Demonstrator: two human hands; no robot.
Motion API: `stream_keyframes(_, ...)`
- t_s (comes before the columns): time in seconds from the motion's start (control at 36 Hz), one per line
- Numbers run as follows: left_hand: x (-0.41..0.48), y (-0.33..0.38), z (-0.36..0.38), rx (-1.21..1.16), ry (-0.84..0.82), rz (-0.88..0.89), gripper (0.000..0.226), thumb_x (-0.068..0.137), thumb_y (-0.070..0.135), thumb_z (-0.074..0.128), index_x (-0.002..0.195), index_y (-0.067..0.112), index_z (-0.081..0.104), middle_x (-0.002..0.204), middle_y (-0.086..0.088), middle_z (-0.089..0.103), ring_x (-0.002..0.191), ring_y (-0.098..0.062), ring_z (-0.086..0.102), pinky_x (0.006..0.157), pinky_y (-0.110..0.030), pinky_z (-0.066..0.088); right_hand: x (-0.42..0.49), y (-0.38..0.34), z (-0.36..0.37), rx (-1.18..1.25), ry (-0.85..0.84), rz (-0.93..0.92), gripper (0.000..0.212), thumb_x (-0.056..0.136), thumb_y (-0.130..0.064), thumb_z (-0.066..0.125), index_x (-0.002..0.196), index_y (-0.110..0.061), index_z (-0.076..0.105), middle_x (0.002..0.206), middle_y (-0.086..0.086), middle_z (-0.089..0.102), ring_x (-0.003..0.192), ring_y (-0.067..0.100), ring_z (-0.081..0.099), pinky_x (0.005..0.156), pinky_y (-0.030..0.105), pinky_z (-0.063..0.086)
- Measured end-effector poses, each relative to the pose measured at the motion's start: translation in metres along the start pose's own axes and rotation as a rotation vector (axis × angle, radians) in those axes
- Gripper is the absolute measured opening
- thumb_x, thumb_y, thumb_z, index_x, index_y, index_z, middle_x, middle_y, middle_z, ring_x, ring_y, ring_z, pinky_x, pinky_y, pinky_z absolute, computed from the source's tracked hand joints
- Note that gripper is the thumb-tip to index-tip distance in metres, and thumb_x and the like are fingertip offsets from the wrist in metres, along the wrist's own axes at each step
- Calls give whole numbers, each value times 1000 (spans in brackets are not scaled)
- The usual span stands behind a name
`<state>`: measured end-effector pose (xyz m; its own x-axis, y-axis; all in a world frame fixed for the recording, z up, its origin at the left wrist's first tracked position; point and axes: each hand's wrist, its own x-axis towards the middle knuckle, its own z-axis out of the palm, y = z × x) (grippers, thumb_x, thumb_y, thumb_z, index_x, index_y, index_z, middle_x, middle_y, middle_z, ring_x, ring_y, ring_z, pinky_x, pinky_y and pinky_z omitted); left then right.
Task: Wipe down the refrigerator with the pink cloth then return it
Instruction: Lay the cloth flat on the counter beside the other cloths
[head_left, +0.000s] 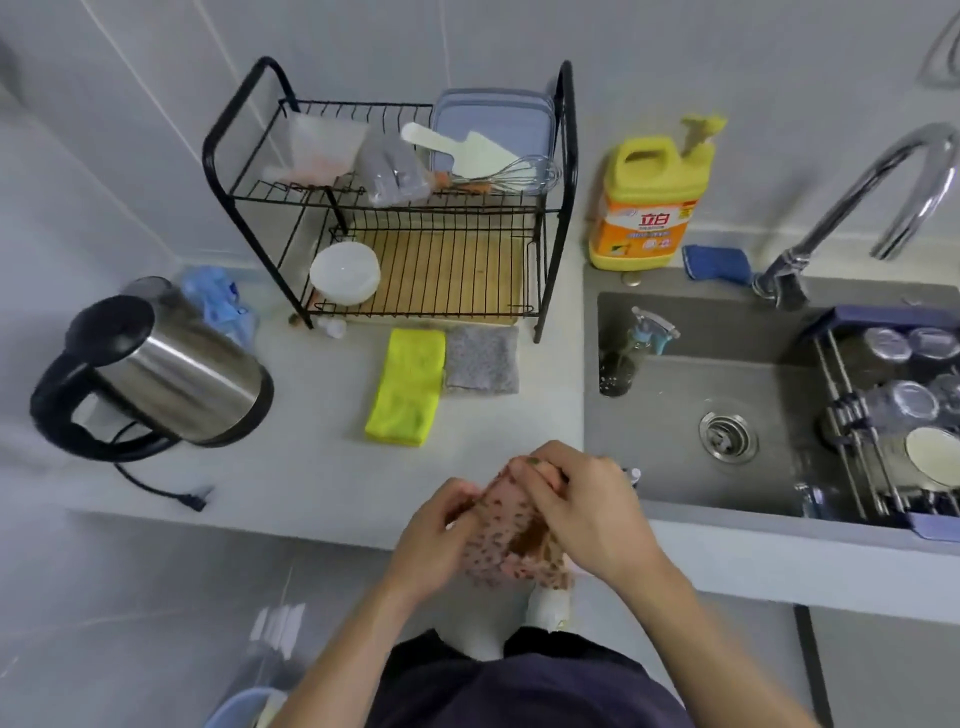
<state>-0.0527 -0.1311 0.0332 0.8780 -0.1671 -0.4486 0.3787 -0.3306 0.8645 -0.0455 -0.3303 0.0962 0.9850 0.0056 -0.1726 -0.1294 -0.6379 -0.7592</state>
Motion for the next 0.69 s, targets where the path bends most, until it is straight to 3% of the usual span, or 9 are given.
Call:
stream_keyframes(0.08, 11, 6, 2, -45, -25, -6, 41, 78, 51, 60, 95, 13, 59, 87, 11, 65, 86, -8, 61, 83, -36, 48, 22, 7, -12, 8, -34, 15, 16, 96, -44, 68, 96, -28, 70, 74, -15, 71, 78, 12, 67, 75, 35, 56)
stream_keyframes(0.17, 21, 9, 0, -64, -51, -15, 54, 75, 63, 69, 96, 14, 59, 90, 6, 68, 90, -12, 65, 84, -38, 51, 41, 8, -22, 68, -88, 40, 7, 94, -37, 75, 95, -31, 70, 60, -23, 60, 70, 4, 60, 61, 16, 46)
stream_keyframes(0.25, 31, 10, -9, -28, -56, -11, 44, 76, 58, 76, 97, 22, 62, 97, -1, 74, 97, -19, 72, 89, -43, 56, 53, 6, -26, 111, -76, 68, 7, 92, -36, 78, 91, -31, 74, 73, -28, 66, 77, -1, 64, 58, 10, 43)
stream_keyframes(0.33, 44, 11, -24, -7, -110, -15, 42, 73, 55, 80, 99, 24, 69, 96, 3, 76, 94, -12, 71, 87, -35, 55, 61, 3, -24, 133, -16, 105, 11, 92, -38, 79, 89, -28, 75, 77, -29, 67, 73, -3, 63, 52, 8, 41)
stream_keyframes(0.44, 56, 16, -51, 60, -111, -18, 40, 69, 53, 85, 94, 23, 75, 92, 2, 75, 85, -2, 67, 79, -22, 50, 63, -3, -14, 158, 48, 154, 16, 94, -38, 76, 86, -25, 73, 70, -24, 67, 63, 2, 62, 51, 10, 38)
stream_keyframes(0.53, 64, 17, -71, 96, -112, 18, 45, 74, 57, 81, 90, 16, 73, 87, -2, 66, 80, -9, 62, 77, -29, 49, 63, -3, -5, 180, 137, 217, 16, 93, -42, 77, 85, -29, 72, 70, -24, 68, 67, 1, 62, 58, 19, 44)
stream_keyframes(0.61, 71, 15, -85, 129, -162, -16, 27, 91, 35, 81, 93, 10, 69, 74, 7, 60, 67, -11, 56, 64, -32, 45, 62, -2, 0, 205, 186, 252, 21, 91, -43, 78, 84, -27, 67, 58, -11, 67, 53, 7, 55, 57, 27, 42)
stream_keyframes(0.67, 74, 11, -92, 234, -206, 1, 6, 95, 21, 77, 96, 21, 71, 80, 16, 70, 74, -1, 63, 70, -22, 48, 60, -1, 3, 167, 211, 263, 22, 92, -42, 77, 83, -27, 65, 54, -9, 63, 51, 9, 54, 58, 29, 44)
stream_keyframes(0.69, 76, 9, -95, 283, -215, 14, 10, 96, 18, 75, 96, 27, 71, 85, 21, 72, 80, 4, 64, 73, -19, 48, 59, 1, 4, 134, 229, 270, 22, 93, -42, 77, 82, -27, 64, 53, -9, 62, 52, 9, 55, 59, 32, 48)
